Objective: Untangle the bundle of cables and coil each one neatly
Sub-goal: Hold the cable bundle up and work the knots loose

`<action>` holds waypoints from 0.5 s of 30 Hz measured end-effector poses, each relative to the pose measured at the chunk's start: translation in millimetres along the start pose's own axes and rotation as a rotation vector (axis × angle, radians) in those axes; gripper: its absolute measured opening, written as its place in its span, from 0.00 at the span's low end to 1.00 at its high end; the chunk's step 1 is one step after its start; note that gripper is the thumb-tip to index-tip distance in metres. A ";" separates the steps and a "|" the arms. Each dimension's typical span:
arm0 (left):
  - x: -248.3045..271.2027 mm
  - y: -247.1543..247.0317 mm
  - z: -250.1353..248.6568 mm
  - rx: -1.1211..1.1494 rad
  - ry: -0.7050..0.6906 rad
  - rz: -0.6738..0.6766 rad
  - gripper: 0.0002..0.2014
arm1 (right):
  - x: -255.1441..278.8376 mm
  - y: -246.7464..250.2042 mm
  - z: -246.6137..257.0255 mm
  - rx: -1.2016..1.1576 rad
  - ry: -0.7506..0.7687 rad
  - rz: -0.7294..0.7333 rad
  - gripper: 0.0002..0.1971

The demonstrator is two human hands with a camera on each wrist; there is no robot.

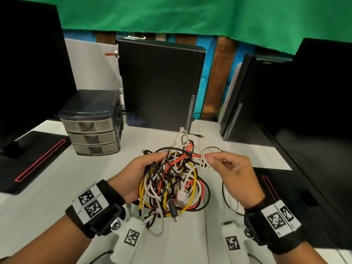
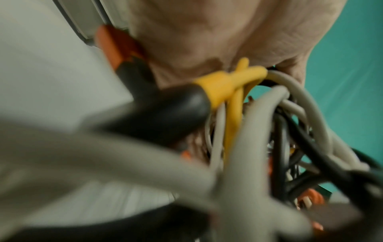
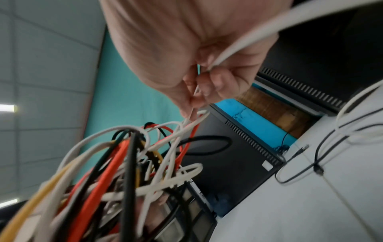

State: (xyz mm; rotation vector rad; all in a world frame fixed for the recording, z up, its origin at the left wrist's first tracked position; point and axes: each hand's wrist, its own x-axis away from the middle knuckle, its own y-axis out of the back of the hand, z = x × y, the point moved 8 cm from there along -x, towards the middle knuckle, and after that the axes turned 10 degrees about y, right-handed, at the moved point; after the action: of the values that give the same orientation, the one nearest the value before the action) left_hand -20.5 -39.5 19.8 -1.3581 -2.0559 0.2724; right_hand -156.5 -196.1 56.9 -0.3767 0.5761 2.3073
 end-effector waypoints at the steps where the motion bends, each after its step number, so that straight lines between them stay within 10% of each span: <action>1: -0.8 -0.1 2.2 -0.008 0.011 0.000 0.19 | -0.2 -0.2 -0.3 0.020 0.009 0.002 0.08; 8: -2.8 8.3 4.0 -0.031 0.081 -0.037 0.32 | -11.3 40.9 -4.6 0.104 0.020 -0.166 0.07; 15: -1.8 16.2 -7.7 -0.004 0.035 -0.053 0.20 | -7.5 21.5 -14.2 0.416 0.095 0.175 0.05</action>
State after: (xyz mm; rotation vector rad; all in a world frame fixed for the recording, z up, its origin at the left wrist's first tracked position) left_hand -3.2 -35.3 16.8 -1.2997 -2.0611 0.2201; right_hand -165.0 -221.4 54.3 -0.2427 1.1504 2.2633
